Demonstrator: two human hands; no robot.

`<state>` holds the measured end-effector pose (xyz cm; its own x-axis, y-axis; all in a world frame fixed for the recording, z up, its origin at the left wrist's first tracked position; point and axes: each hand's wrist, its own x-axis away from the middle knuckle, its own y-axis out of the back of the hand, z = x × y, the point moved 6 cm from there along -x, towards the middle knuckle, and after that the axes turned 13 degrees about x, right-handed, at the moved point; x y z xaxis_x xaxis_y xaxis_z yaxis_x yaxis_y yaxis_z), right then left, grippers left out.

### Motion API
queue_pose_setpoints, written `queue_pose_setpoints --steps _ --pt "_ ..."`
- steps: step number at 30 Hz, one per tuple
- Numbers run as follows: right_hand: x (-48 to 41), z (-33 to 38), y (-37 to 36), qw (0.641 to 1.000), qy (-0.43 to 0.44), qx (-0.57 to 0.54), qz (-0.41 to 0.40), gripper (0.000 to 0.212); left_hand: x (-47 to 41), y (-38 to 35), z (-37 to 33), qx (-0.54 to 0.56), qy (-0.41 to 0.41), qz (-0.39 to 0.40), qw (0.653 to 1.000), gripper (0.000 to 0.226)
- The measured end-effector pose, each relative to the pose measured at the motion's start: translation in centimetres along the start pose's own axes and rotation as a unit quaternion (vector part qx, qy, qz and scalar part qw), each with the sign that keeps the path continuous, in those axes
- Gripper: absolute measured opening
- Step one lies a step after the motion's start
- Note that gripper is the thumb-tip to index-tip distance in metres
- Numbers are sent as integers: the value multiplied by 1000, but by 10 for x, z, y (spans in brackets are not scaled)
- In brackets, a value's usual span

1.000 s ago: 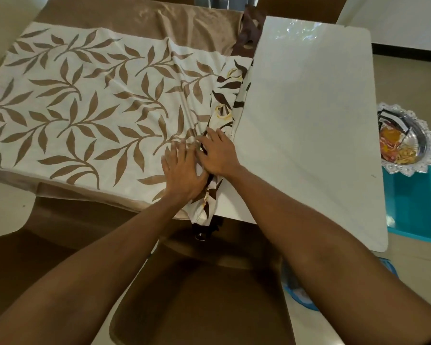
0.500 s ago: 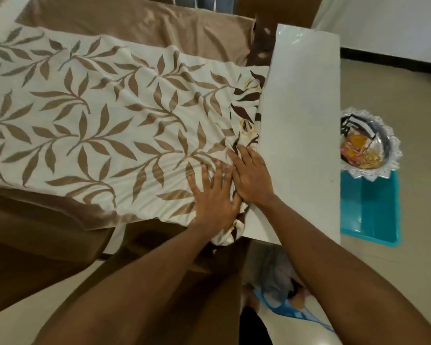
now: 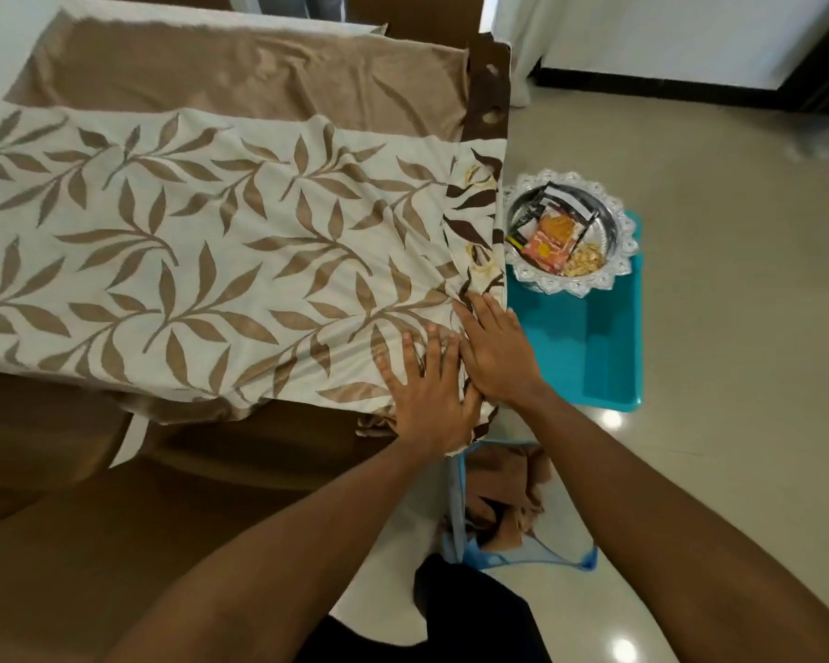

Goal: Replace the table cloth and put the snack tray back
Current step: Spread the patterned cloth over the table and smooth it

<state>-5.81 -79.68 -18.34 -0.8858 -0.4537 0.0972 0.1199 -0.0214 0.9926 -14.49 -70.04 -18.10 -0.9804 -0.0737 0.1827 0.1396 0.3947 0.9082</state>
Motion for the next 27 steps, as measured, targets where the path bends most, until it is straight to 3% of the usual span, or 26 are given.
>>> queue_pose_setpoints --steps 4,6,10,13,17,23,27 --pt "42 -30 -9 998 -48 -35 24 58 19 -15 -42 5 -35 50 998 90" --pt "58 -48 -19 995 -71 -65 35 56 16 -8 -59 24 -75 51 996 84" --pt "50 -64 -13 978 -127 -164 -21 40 -14 26 -49 84 -127 -33 988 65" --pt "11 -60 15 961 -136 -228 -85 33 -59 51 -18 90 -105 -78 987 61" --pt "-65 -55 44 947 -132 -268 -118 32 -131 75 26 86 -23 -58 994 65" --pt "-198 -63 69 972 -100 -151 -152 44 -251 106 65 72 48 -33 996 72" --pt "-300 -74 69 986 -92 -86 -107 50 -344 127 101 46 108 -31 993 79"
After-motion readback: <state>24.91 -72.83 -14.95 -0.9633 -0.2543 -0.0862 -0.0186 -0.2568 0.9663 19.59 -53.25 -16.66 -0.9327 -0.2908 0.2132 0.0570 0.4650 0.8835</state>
